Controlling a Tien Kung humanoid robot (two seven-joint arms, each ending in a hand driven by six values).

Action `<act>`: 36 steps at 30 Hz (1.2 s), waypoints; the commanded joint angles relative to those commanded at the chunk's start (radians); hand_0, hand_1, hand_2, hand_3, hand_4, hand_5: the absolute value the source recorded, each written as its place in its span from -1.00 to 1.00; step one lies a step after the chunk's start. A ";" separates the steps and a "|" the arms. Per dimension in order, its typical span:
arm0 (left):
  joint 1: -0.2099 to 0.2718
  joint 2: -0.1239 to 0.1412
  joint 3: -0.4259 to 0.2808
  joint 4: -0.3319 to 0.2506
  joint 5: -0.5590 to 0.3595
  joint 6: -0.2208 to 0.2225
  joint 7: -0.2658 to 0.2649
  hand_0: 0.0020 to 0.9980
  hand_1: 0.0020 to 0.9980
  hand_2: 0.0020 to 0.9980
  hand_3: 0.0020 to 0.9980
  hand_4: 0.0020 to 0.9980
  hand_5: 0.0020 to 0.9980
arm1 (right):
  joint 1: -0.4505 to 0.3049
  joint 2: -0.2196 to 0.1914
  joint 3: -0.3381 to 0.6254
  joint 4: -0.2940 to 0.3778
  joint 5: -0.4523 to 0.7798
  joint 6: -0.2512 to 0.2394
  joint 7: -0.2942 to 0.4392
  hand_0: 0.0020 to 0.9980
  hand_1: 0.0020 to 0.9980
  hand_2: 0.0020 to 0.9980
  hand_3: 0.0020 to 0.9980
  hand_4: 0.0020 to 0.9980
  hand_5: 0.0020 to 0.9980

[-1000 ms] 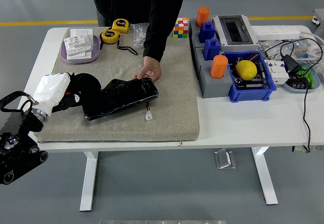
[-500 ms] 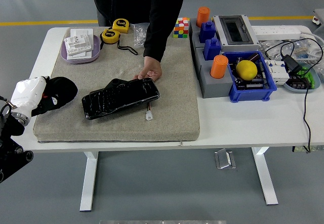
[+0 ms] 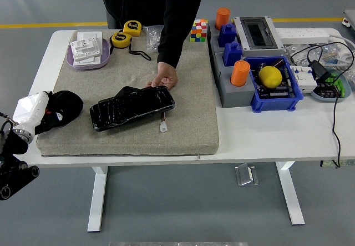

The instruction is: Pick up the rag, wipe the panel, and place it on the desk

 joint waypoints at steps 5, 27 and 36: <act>0.003 -0.008 -0.005 0.002 -0.022 0.000 -0.013 -0.53 -0.52 0.15 0.11 0.00 -1.00 | 0.002 0.002 -0.002 0.001 -0.004 0.000 0.001 0.51 0.13 0.40 0.18 0.99 0.08; -0.005 0.011 -0.017 -0.024 -0.045 -0.019 -0.010 -0.20 0.22 0.49 0.50 0.87 -0.32 | -0.002 0.001 0.007 -0.003 -0.015 -0.001 0.001 0.51 0.12 0.40 0.18 0.99 0.08; -0.016 0.035 0.009 -0.036 -0.049 -0.051 0.006 -0.13 0.31 0.56 0.57 1.00 -0.09 | -0.001 0.000 0.014 -0.003 -0.022 -0.004 0.003 0.51 0.12 0.40 0.18 0.99 0.08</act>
